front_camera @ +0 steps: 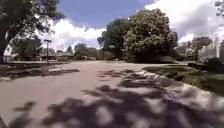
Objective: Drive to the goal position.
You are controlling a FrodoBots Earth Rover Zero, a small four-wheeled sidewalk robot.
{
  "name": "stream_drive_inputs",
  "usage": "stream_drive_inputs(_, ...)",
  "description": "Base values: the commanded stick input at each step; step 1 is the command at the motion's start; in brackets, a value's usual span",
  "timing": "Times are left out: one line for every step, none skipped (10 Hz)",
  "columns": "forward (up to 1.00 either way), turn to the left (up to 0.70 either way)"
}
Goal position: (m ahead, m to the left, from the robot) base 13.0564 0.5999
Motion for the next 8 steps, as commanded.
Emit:
stream_drive_inputs(0.7, 0.0)
stream_drive_inputs(0.7, 0.0)
stream_drive_inputs(0.7, 0.0)
stream_drive_inputs(0.7, 0.0)
stream_drive_inputs(0.7, 0.0)
stream_drive_inputs(0.7, 0.0)
stream_drive_inputs(0.7, 0.0)
stream_drive_inputs(0.7, 0.0)
